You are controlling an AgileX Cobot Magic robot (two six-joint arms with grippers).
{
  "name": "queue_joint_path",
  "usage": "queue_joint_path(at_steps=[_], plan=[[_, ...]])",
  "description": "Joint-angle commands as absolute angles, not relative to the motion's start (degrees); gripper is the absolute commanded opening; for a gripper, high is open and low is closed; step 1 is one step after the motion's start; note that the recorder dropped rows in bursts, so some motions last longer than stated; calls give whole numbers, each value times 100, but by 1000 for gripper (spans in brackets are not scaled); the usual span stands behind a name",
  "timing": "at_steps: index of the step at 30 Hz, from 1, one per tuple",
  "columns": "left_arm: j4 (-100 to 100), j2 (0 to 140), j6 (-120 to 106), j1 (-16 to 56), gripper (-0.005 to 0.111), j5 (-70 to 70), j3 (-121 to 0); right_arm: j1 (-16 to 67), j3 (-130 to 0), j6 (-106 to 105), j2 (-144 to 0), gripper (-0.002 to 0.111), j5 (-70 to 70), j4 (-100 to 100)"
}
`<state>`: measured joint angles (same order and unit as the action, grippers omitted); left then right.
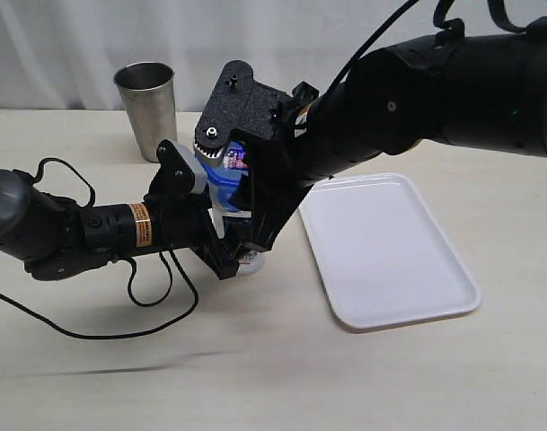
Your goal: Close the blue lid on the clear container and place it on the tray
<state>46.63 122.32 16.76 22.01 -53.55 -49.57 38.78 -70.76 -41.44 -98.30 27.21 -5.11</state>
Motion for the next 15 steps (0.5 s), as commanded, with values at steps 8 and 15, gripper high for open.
queue_joint_path(at_steps=[8, 15], plan=[[4872, 12248, 1665, 2243, 0, -5037, -4939, 4006, -7063, -4715, -10085, 49, 2941, -367], [4882, 12248, 1665, 2243, 0, -5049, -4939, 4384, -7063, -3890, -10302, 40, 3034, 1044]])
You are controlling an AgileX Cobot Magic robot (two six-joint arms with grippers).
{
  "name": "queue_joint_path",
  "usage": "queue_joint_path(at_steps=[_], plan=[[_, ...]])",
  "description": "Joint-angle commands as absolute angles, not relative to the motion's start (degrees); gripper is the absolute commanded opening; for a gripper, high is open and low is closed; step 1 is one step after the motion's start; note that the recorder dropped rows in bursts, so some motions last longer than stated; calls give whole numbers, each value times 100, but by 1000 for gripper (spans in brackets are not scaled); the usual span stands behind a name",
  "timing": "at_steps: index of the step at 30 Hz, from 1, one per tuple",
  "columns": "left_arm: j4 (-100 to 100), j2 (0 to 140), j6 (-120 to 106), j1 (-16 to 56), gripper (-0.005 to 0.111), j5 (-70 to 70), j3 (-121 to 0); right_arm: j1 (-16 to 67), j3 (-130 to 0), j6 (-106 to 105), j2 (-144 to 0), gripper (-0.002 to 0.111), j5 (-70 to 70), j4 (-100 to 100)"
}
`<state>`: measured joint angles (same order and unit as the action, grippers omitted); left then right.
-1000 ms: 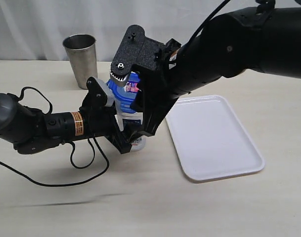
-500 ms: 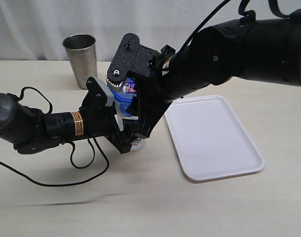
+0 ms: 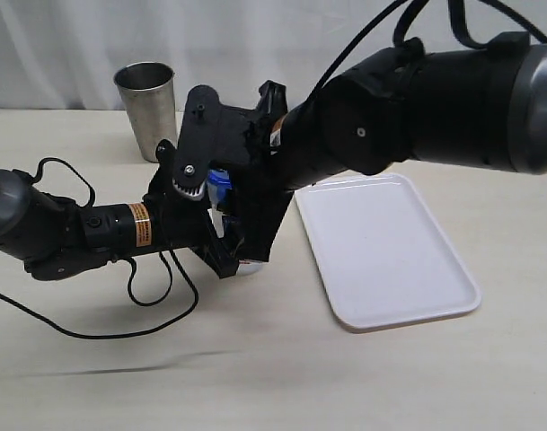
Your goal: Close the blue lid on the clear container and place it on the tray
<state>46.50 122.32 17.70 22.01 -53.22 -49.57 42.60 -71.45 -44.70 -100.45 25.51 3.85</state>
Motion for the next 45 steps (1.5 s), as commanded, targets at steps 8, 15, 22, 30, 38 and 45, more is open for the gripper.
queue_joint_path(at_steps=[8, 15, 22, 30, 38, 45], plan=[[4882, 12248, 1665, 2243, 0, -5049, -4939, 4394, -7063, -3809, -10407, 38, 3664, 1553], [4896, 12248, 1665, 2243, 0, -5049, -4939, 4408, -7052, -3809, -10416, 36, 3699, 1641], [4894, 12248, 1665, 2243, 0, -5063, -4939, 4481, -7052, -3560, -10684, 34, 3869, 2200], [4907, 12248, 1665, 2243, 0, -5120, -4939, 4617, -7052, -3210, -10713, 32, 3924, 2659], [4927, 12248, 1665, 2243, 0, -5120, -4939, 4617, -7042, -2754, -10713, 32, 3932, 3060], [4965, 12248, 1665, 2243, 0, -5120, -4939, 4617, -7042, -2731, -10893, 31, 3965, 3060]])
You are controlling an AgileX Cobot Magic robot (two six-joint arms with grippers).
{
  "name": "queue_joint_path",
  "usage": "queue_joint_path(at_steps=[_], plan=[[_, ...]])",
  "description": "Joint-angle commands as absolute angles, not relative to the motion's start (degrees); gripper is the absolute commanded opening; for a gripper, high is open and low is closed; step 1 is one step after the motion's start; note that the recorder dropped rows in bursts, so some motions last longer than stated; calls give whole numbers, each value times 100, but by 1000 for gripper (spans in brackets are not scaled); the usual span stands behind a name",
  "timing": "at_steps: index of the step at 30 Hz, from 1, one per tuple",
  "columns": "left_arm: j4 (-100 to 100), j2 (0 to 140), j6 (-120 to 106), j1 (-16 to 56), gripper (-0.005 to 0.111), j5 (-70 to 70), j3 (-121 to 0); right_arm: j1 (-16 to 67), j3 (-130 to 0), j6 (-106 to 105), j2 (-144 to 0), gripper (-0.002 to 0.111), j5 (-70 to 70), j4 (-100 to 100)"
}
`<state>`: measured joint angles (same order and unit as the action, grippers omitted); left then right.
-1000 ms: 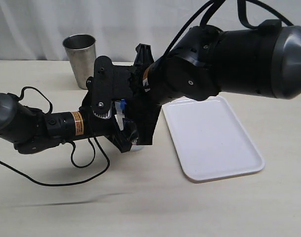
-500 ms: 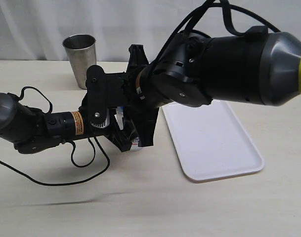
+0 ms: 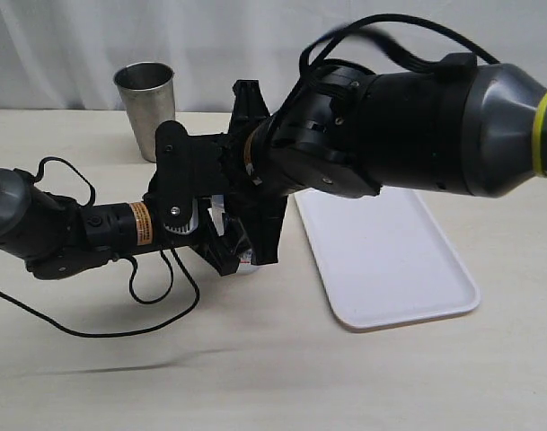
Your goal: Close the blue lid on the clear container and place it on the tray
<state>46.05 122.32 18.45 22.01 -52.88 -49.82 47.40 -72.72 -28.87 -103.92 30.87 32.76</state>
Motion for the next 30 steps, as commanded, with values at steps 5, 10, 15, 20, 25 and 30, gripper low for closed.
queue_joint_path(at_steps=[5, 10, 15, 20, 25, 30], plan=[[5047, 12248, 1665, 2243, 0, -5131, -4939, 4617, -7042, -2610, -10807, 33, 3975, 2895], [5047, 12248, 1665, 2243, 0, -5131, -4939, 4597, -7055, -2348, -10501, 48, 3898, 2573], [5047, 12248, 1665, 2243, 0, -5131, -4939, 4597, -7065, -2042, -10080, 49, 3817, 2573], [5096, 12248, 1655, 2243, 0, -5131, -4939, 4475, -7065, -1969, -9601, 49, 3723, 2188], [5096, 12248, 1613, 2243, 0, -5171, -4939, 4110, -7065, -2080, -9059, 49, 3402, 1265], [5376, 12248, 956, 2243, 0, -5560, -4939, 3834, -7095, -2466, -8577, 49, 3218, 197]])
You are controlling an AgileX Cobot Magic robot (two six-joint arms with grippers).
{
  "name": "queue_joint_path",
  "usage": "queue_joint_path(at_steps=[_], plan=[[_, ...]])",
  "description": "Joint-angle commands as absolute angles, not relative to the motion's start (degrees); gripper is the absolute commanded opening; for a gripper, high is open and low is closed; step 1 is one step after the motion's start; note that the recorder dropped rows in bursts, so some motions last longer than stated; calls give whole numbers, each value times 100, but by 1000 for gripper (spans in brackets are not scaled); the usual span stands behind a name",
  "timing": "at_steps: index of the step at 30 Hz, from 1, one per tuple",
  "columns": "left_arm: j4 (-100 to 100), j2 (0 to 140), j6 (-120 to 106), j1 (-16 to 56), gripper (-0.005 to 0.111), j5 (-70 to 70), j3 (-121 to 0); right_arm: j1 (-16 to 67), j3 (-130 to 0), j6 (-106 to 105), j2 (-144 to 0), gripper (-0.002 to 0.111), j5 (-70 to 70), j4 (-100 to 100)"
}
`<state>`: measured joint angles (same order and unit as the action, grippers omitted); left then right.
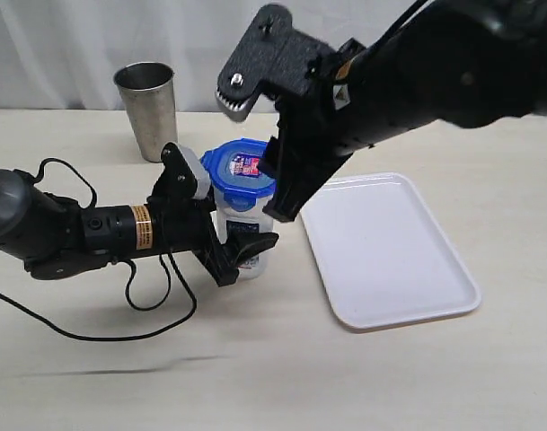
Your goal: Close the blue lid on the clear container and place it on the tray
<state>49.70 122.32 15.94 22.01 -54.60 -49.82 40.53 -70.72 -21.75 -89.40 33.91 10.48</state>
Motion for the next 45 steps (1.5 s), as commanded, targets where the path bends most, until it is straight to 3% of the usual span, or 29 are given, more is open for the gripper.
queue_joint_path(at_steps=[1, 5, 14, 23, 27, 45], plan=[[5476, 12248, 726, 2243, 0, -5649, -4939, 3757, -7175, -2428, -8536, 48, 3291, -38], [5842, 12248, 215, 2243, 0, -5906, -4939, 3280, -7668, -1862, -8589, 39, 4013, -882], [6712, 12248, -138, 2243, 0, -6420, -4950, 2542, -8375, -3029, -9383, 40, 6369, -2358], [6907, 12248, -332, 2136, 0, -6405, -4950, 2542, -8375, -3626, -9772, 41, 6657, -2994], [6907, 12248, -321, 2069, 0, -6416, -4950, 2542, -8375, -3626, -9866, 52, 6826, -2982], [6951, 12248, -273, 2057, 0, -6416, -4950, 2542, -8043, -4320, -10129, 47, 6113, -2694]])
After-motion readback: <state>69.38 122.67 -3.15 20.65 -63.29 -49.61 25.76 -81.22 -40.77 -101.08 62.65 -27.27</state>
